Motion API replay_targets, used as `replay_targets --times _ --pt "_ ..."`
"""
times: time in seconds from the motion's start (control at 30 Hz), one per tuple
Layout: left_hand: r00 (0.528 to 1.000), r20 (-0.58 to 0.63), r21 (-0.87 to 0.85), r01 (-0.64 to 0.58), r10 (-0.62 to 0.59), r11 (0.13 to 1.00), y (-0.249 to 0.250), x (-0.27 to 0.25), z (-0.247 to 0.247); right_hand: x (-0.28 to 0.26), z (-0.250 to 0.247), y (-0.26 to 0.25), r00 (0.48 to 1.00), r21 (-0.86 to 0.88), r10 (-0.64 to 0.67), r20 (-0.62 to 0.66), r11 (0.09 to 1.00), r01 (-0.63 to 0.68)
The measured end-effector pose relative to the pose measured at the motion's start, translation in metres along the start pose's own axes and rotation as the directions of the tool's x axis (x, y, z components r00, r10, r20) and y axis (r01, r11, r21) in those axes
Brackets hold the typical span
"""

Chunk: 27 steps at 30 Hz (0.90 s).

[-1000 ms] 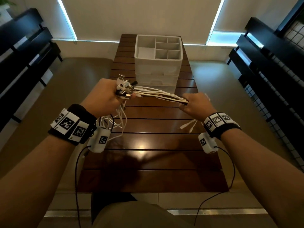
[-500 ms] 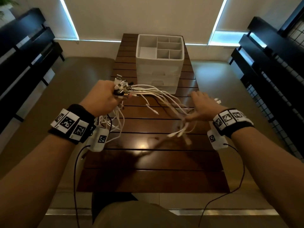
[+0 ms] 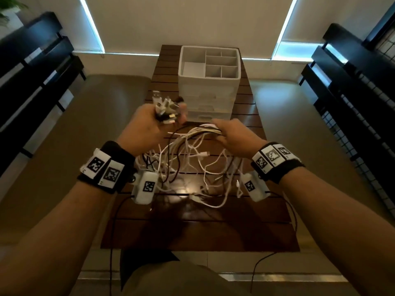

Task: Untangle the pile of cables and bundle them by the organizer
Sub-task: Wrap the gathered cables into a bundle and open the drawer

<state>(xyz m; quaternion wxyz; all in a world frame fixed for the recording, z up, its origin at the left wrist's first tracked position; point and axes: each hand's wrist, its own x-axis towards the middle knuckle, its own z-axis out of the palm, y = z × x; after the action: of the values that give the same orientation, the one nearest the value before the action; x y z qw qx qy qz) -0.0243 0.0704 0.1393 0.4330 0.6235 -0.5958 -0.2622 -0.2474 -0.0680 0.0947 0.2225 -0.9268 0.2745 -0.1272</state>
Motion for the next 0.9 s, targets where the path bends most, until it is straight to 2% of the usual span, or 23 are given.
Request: replay_targets --times 0.07,0.13,0.2,0.27,0.33,0.4,0.5,0.57,0.63,0.67,0.7,0.77,0.8,0.9 --pt "0.984 -0.180 -0.056 -0.027 0.016 0.998 0.006 -0.004 -0.020 -0.009 -0.009 0.027 0.992 -0.085 0.112 -0.059 0.989 -0.117" --pt "0.915 -0.403 -0.061 -0.003 -0.022 0.998 0.007 -0.007 -0.046 -0.019 -0.023 0.058 0.971 -0.135 0.204 -0.122 0.966 -0.220" --pt "0.839 -0.537 -0.148 0.009 -0.088 0.989 0.005 -0.011 -0.075 -0.031 -0.038 0.084 0.952 -0.212 0.273 -0.141 0.931 -0.298" --pt "0.809 -0.547 -0.347 0.014 -0.214 0.938 0.001 -0.016 -0.098 -0.046 -0.047 0.104 0.927 -0.316 0.335 -0.167 0.873 -0.372" --pt "0.820 -0.496 -0.515 -0.015 -0.284 0.857 -0.002 -0.016 -0.109 -0.058 -0.047 0.114 0.910 -0.424 0.370 -0.184 0.806 -0.414" --pt "0.821 -0.490 -0.544 -0.027 -0.291 0.839 -0.004 -0.011 -0.102 -0.061 -0.038 0.114 0.906 -0.491 0.397 -0.150 0.765 -0.417" --pt "0.814 -0.509 -0.550 -0.058 -0.280 0.833 0.001 -0.002 -0.076 -0.051 -0.022 0.104 0.896 -0.449 0.443 -0.030 0.795 -0.408" --pt "0.827 -0.477 -0.574 -0.036 -0.298 0.818 0.004 0.004 -0.059 -0.043 -0.012 0.097 0.862 -0.438 0.497 0.102 0.800 -0.410" --pt "0.859 -0.401 -0.608 0.011 -0.318 0.794 0.006 0.008 -0.044 -0.034 -0.009 0.085 0.826 -0.481 0.532 0.186 0.783 -0.396" --pt "0.873 -0.374 -0.614 0.021 -0.314 0.789 0.008 0.008 -0.036 -0.028 -0.011 0.075 0.837 -0.465 0.507 0.204 0.803 -0.373" --pt "0.888 -0.346 -0.613 0.031 -0.303 0.790 0.011 0.009 -0.026 -0.022 -0.014 0.060 0.870 -0.420 0.451 0.200 0.842 -0.340" --pt "0.920 -0.275 -0.609 0.058 -0.279 0.791 0.017 0.010 -0.005 -0.009 -0.015 0.020 0.950 -0.245 0.261 0.172 0.945 -0.215" --pt "0.932 -0.243 -0.609 0.069 -0.269 0.790 0.019 0.011 0.005 -0.003 -0.009 -0.002 0.971 -0.132 0.161 0.174 0.981 -0.139" --pt "0.959 -0.167 -0.608 0.084 -0.231 0.789 0.023 0.011 0.029 0.011 0.016 -0.064 0.984 0.170 -0.048 0.173 0.985 0.018"
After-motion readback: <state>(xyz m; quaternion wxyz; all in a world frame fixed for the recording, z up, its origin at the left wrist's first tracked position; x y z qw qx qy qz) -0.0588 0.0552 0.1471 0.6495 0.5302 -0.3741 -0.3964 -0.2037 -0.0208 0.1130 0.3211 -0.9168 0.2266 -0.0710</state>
